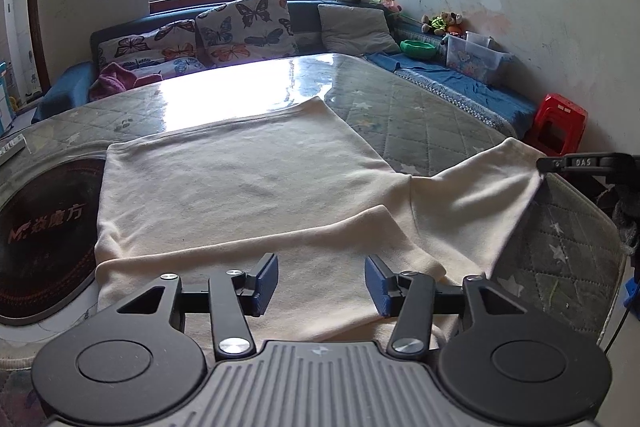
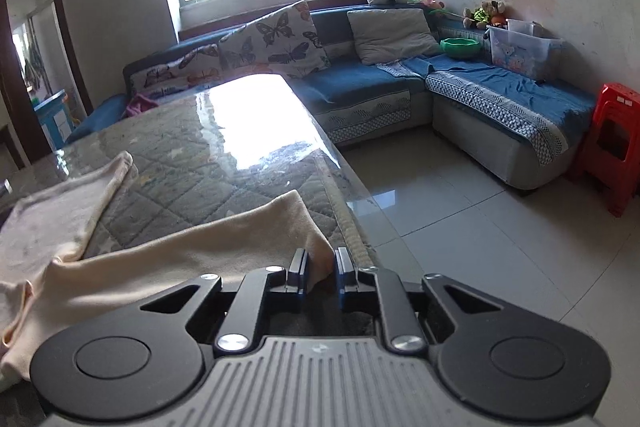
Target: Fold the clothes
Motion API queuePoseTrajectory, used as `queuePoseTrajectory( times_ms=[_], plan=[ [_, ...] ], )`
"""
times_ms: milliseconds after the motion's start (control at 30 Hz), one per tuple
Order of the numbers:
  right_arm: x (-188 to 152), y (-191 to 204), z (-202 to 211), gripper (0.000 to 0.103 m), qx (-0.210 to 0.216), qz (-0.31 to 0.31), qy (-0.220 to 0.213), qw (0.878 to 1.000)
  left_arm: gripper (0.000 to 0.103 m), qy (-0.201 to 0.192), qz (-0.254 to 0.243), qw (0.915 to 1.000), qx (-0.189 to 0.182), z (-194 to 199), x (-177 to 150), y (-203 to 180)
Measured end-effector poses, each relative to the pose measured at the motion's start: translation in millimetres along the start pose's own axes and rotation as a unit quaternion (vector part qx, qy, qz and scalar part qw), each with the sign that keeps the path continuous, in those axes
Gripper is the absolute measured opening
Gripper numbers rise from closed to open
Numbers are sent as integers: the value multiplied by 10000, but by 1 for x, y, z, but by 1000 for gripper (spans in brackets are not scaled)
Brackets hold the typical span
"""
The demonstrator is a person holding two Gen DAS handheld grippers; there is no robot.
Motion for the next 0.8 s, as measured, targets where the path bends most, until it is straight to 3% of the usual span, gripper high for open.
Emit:
queuePoseTrajectory(
  times_ms=[133, 367, 567, 800],
  plan=[
    [11, -3, 12, 6, 122, -171, -208, 9996, 54, 22, -5, 10000, 45, -1, -2, 1],
    [47, 23, 41, 5, 592, 101, -621, 9963, 59, -90, 70, 9998, 168, 6, -3, 13],
    [77, 84, 64, 5, 1306, 508, -932, 9857, 63, -244, 164, 9991, 293, 18, -2, 28],
    [99, 175, 84, 5, 2207, 1058, -1140, 9628, 66, -484, 441, 9965, 512, 41, -8, 59]
  ],
)
Point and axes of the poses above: each gripper's, at about its wrist camera, not at the fingertips, and z roughly against the way its jaws point, y to its left, x to its top, the point moved 3 cm from there along -z, roughly the way its jaws point, and after that the axes turned 13 degrees about -y, right-handed, at the moved point
